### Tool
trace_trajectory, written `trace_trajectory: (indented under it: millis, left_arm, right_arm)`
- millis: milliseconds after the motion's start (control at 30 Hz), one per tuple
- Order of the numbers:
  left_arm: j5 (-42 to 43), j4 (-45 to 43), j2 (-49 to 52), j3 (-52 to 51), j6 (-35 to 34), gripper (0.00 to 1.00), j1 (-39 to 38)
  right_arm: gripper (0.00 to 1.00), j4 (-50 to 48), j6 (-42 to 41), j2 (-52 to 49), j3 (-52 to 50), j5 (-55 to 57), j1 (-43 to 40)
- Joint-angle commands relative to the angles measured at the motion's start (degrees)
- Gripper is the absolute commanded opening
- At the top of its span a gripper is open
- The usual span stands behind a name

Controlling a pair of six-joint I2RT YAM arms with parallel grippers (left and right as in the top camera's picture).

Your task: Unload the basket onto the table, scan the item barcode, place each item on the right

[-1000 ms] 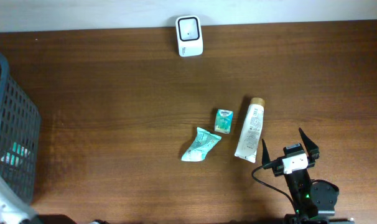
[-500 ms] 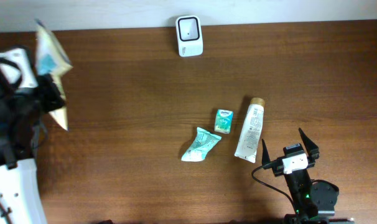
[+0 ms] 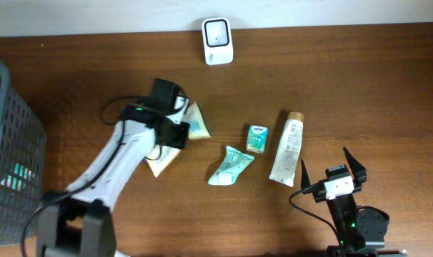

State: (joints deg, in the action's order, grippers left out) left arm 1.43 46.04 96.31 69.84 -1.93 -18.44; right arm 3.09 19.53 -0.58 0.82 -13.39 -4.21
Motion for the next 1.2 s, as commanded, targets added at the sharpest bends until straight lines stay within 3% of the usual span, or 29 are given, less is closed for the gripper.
trace_trajectory:
  millis: [0, 200, 300, 400, 600, 733, 900, 1167]
  left_arm:
    - [1.0, -2.6, 2.1, -0.3, 0.4, 0.99, -2.2]
    - [0.7, -4.2, -2.7, 9.3, 0.2, 0.99, -1.3]
    - [-4.0, -3.3, -8.2, 17.5, 3.5, 0.99, 3.3]
    - [-7.4, -2.4, -12.3, 20.5, 1.8, 0.99, 9.0]
    - [-12.6, 3.3, -21.4, 21.3, -14.8, 0.98, 38.1]
    - [-16.2, 5.8, -18.9, 17.0, -18.9, 0.99, 53.7]
    - [-12.3, 3.1, -7.3, 14.0, -20.3, 0.99, 65.1]
    - [-9.1, 4.7, 8.4, 13.7, -15.5, 0.99, 68.5]
  right_arm:
    - [0.99, -0.1, -0.3, 0.4, -0.5, 0.1, -0.3]
    - [0.99, -0.1, -0.3, 0.4, -0.5, 0.1, -0.3]
    - [0.99, -0.1, -0.3, 0.4, -0.5, 0.1, -0.3]
    - [0.99, -0.1, -0.3, 0.4, -0.5, 0.1, -0.3]
    - [0.99, -0.1, -0.3, 0.4, -0.5, 0.1, -0.3]
    - [0.99, -0.1, -0.3, 0.4, -0.5, 0.1, -0.3]
    - [0.98, -0.1, -0.3, 0.4, -0.5, 0.1, -0.3]
    - [0.99, -0.1, -0.3, 0.4, -0.5, 0.1, -0.3]
